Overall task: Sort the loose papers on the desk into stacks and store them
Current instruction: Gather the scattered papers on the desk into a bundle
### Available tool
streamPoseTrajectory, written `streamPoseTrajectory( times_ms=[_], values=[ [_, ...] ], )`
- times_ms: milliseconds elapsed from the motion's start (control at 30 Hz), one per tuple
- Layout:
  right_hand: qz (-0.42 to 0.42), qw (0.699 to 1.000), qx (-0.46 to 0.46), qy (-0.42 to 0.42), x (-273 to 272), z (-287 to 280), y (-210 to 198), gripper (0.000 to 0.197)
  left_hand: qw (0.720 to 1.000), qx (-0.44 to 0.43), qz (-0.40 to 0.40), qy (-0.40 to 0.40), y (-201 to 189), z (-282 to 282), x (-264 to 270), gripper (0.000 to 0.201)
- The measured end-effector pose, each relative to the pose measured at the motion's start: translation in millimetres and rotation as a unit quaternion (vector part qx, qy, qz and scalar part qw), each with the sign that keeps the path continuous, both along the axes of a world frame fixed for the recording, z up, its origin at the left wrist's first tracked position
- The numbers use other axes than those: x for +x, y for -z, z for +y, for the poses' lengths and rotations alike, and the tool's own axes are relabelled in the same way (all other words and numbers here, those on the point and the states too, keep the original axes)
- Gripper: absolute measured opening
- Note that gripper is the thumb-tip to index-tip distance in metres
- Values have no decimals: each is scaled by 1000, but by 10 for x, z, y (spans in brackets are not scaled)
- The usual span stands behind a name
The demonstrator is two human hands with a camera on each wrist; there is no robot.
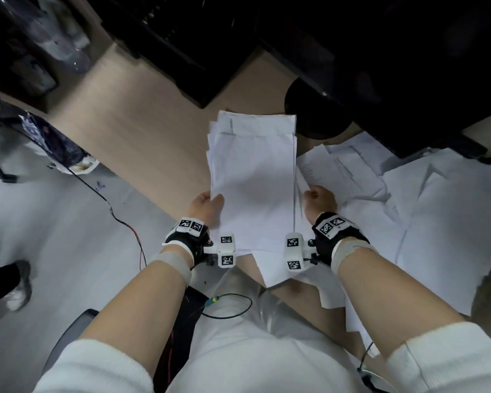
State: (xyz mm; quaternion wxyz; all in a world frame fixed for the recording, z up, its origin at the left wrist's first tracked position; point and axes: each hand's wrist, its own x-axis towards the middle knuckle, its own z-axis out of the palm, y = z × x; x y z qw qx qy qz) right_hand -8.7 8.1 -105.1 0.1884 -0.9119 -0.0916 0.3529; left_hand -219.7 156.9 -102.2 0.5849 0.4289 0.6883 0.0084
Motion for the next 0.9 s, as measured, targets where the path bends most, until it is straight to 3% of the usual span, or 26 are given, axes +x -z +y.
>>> streamPoseTrajectory(
  times_ms=[233,300,367,433,500,600,733,800,833,900],
  values=[
    [44,988,65,131,-84,236,48,32,997,-27,5,79,-43,116,109,25],
    [85,987,75,114,-170,317,57,33,994,-47,0,100,-112,116,134,22],
    [125,990,40,43,-237,394,31,32,990,-72,-1,119,-162,119,154,24],
    [76,997,5,-5,-203,439,-30,32,989,-78,-6,127,-110,162,132,32],
    [5,1000,-29,-6,-82,432,-63,38,991,-69,-8,118,-24,230,94,37],
    [28,999,-3,43,56,432,-29,47,991,-80,-21,105,109,285,60,40],
    [151,987,-2,49,-17,508,10,90,988,-84,-39,125,259,295,91,41],
    [165,984,-3,63,-71,466,108,101,987,-86,-35,130,86,272,159,45],
    [169,984,-7,60,-102,430,98,94,987,-86,-34,132,6,261,175,45],
    [171,984,4,54,-132,343,74,58,987,-70,-19,144,-65,225,160,30]
  ],
)
